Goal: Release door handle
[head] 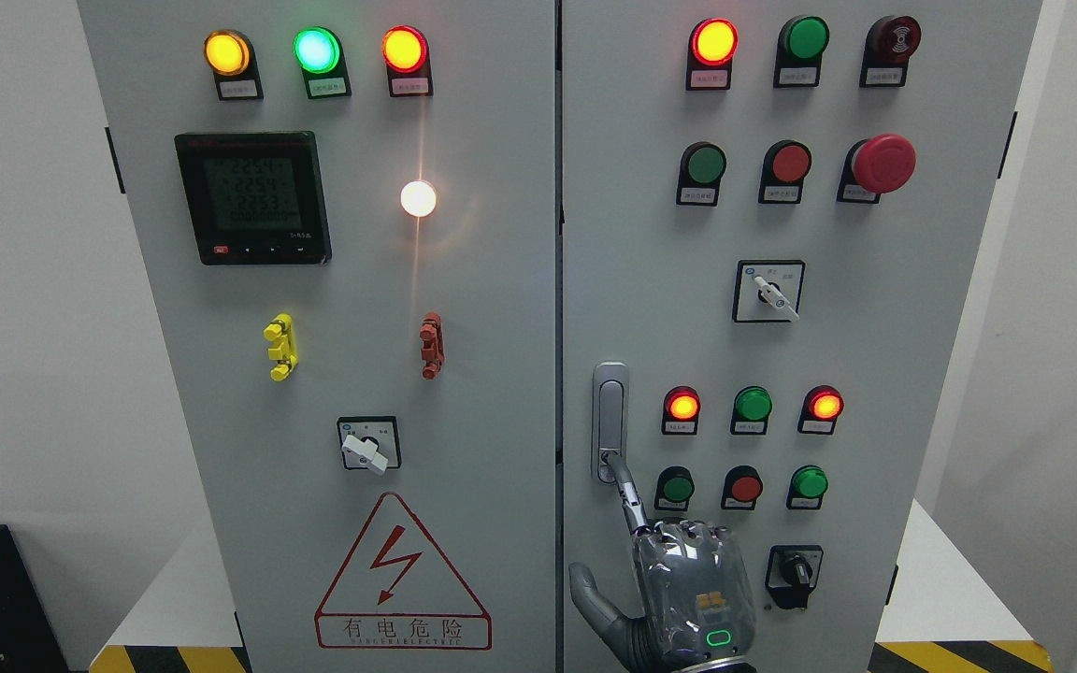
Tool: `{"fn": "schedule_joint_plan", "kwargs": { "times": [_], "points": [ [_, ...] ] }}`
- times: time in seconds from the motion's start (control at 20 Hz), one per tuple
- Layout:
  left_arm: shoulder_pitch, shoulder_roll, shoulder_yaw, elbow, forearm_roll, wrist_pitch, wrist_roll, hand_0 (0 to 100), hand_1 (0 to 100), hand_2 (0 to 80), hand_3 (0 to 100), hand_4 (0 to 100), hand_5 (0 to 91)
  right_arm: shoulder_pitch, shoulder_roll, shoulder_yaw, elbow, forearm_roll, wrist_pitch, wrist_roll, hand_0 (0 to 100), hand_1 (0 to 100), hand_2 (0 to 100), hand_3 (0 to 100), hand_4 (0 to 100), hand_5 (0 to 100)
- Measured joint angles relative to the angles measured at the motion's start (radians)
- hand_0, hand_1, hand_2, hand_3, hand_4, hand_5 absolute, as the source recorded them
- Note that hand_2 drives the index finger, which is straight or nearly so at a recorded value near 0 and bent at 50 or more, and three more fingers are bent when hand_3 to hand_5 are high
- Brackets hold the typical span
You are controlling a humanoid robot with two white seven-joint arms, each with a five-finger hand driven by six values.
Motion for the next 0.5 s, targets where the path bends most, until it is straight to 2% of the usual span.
{"fn": "schedule_joint_plan", "kwargs": {
  "times": [0.5],
  "points": [
    [0.000, 0.000, 0.000, 0.000, 0.000, 0.000, 0.000, 12, 56, 0.0, 0, 0, 0.0, 0.000, 0.002, 0.000, 0.024, 0.000, 0.001, 0.000, 35, 25, 8, 100, 100, 100]
  ]
}}
